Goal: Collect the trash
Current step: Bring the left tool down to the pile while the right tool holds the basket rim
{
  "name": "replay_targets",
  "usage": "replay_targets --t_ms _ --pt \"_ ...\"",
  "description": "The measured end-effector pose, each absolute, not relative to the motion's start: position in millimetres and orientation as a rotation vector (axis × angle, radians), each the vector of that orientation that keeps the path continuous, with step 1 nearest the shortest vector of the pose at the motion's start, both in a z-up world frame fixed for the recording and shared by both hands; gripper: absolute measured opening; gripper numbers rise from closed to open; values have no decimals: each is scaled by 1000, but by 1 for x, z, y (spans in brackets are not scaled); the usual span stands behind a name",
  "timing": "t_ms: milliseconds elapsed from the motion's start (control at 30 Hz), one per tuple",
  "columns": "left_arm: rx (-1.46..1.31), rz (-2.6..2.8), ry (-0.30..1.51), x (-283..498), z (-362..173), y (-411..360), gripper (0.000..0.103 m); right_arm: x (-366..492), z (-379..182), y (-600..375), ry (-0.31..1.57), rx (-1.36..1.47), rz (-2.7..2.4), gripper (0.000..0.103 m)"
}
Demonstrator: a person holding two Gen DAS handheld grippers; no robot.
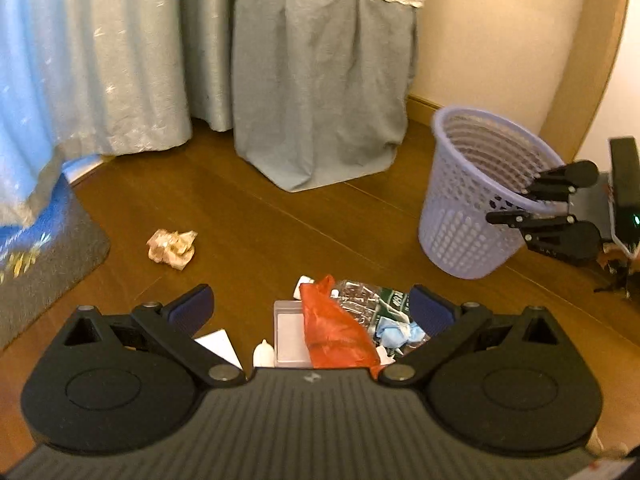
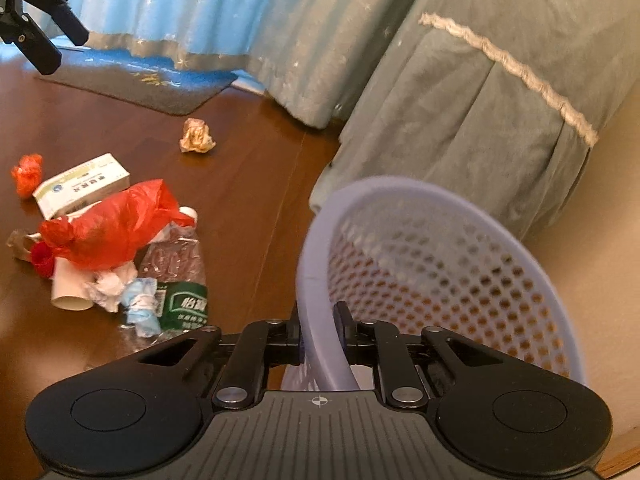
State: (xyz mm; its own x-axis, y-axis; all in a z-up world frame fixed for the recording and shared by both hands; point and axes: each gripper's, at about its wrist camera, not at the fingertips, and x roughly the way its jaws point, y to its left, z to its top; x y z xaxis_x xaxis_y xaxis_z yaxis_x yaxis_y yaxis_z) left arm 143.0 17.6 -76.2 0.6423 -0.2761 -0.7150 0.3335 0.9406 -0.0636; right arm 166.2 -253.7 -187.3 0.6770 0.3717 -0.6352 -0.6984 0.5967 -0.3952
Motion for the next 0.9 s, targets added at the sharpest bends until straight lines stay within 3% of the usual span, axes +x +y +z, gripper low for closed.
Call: replay_targets --t_ms 167,467,900 --pt "23 -347 835 135 -91 23 102 158 -196 -239 488 -698 569 4" --pt "39 -388 866 120 -122 20 102 131 -215 -205 424 -829 320 4" --pt "-21 -361 909 113 -133 24 102 101 -236 -198 396 -474 216 0"
